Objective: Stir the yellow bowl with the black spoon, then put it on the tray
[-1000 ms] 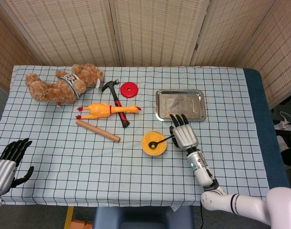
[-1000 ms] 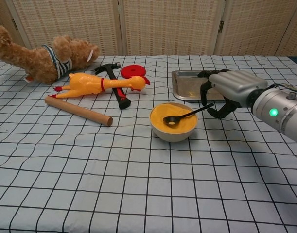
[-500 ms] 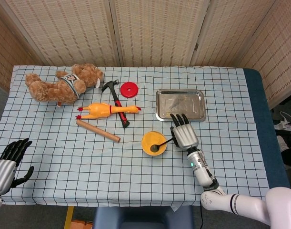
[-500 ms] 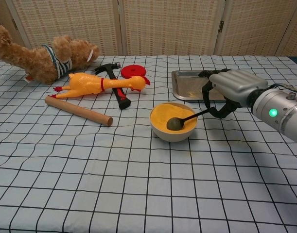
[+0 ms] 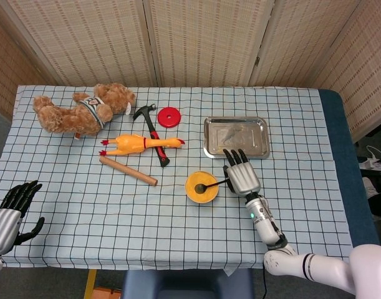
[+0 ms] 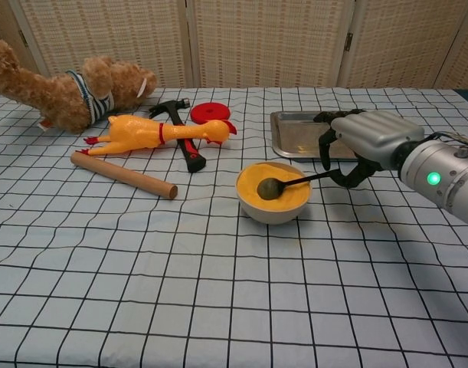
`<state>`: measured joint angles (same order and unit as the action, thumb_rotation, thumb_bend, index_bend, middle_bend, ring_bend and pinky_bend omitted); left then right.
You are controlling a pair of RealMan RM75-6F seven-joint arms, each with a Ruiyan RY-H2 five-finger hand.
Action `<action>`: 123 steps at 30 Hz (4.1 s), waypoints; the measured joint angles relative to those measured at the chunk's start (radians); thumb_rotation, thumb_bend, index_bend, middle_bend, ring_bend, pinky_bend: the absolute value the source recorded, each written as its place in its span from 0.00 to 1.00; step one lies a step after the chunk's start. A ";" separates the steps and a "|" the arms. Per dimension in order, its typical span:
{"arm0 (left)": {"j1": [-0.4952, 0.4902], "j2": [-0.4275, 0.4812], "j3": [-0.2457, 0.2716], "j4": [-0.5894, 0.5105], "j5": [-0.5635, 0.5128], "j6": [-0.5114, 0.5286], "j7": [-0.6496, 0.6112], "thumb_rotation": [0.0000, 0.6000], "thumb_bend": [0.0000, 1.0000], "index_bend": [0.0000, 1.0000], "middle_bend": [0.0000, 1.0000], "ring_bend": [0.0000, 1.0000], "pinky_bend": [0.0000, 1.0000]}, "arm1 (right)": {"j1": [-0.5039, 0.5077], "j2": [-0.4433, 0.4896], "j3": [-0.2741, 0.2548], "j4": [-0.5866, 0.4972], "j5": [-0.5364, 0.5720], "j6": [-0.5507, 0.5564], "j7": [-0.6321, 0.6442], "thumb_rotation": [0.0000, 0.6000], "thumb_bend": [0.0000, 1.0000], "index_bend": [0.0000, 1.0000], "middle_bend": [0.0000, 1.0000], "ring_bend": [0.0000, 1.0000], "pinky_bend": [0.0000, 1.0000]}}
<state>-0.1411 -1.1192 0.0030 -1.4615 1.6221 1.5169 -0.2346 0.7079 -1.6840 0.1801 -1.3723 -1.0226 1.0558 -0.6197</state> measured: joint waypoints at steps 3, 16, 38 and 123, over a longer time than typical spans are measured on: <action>0.000 -0.001 -0.001 0.003 0.000 0.001 -0.003 1.00 0.42 0.00 0.00 0.00 0.07 | -0.001 0.004 -0.001 -0.005 0.001 -0.001 0.001 1.00 0.37 0.50 0.01 0.00 0.00; 0.000 -0.002 -0.001 0.001 -0.002 0.001 0.001 1.00 0.42 0.00 0.00 0.00 0.07 | -0.002 0.008 -0.008 -0.010 0.011 -0.006 -0.008 1.00 0.37 0.58 0.02 0.00 0.00; 0.002 0.000 0.001 0.000 0.006 0.008 0.004 1.00 0.42 0.00 0.00 0.00 0.07 | 0.010 0.056 0.001 -0.063 -0.053 0.019 -0.009 1.00 0.48 0.70 0.08 0.00 0.00; -0.002 0.005 0.000 0.003 -0.001 0.000 -0.013 1.00 0.42 0.00 0.00 0.00 0.07 | 0.136 -0.026 -0.064 0.041 0.035 0.084 -0.337 1.00 0.54 0.80 0.13 0.00 0.00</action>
<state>-0.1431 -1.1142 0.0031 -1.4588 1.6215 1.5170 -0.2479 0.8435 -1.7096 0.1158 -1.3317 -0.9878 1.1401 -0.9565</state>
